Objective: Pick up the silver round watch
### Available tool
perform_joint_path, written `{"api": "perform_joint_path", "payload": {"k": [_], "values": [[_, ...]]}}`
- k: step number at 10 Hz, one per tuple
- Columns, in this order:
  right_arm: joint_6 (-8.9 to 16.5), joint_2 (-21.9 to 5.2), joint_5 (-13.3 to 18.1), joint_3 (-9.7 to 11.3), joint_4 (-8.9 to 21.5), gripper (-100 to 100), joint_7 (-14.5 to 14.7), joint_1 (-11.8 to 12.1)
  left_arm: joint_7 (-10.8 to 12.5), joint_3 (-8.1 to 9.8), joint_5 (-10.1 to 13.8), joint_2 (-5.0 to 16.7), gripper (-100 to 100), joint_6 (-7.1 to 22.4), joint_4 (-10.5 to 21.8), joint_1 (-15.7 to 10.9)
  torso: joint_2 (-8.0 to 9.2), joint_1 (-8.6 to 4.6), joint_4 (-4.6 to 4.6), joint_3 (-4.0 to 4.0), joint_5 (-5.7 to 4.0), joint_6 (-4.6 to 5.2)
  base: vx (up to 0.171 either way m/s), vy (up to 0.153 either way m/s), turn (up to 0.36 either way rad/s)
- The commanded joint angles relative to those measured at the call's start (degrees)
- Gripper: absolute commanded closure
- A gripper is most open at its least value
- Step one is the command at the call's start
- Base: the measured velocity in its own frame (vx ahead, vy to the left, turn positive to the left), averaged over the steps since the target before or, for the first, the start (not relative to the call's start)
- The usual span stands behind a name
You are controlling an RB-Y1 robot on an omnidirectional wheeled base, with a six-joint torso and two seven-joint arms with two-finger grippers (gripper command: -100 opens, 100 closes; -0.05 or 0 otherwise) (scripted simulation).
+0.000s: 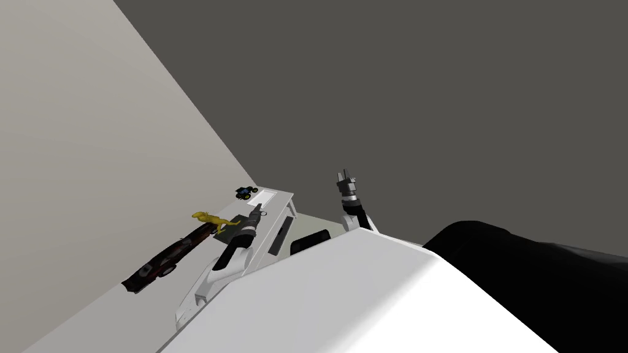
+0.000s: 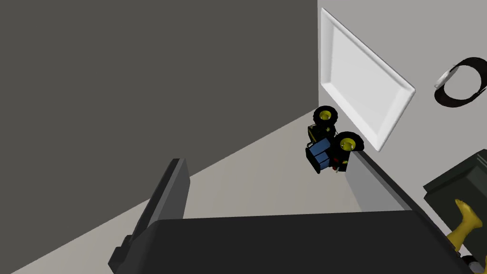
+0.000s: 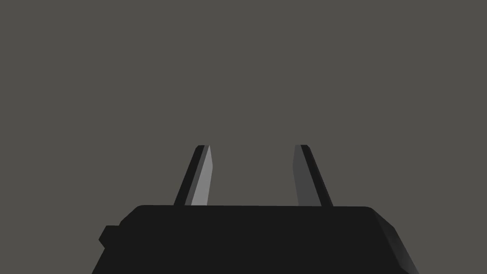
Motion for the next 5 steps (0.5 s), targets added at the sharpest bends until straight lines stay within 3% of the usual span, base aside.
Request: {"api": "perform_joint_path", "payload": {"k": [1,4,5], "values": [[0.0,0.0,0.0,0.0,0.0,0,0.0,0.0,-0.4,-0.24,0.5,1.2,-100,2.9,2.8,-1.1,0.00,0.00,0.00,0.00,0.00,0.00,0.008,-0.021,-0.087],[0.0,0.0,0.0,0.0,0.0,0,0.0,0.0,-0.9,-0.41,0.8,2.0,-100,6.1,5.1,-2.2,-0.01,0.04,0.00,-0.01,0.01,0.01,0.007,-0.009,-0.044],[0.0,0.0,0.0,0.0,0.0,0,0.0,0.0,-1.4,-0.54,1.2,2.8,-100,8.5,6.9,-3.4,-0.01,0.05,0.00,0.00,0.01,0.00,0.013,-0.007,-0.059]]}}
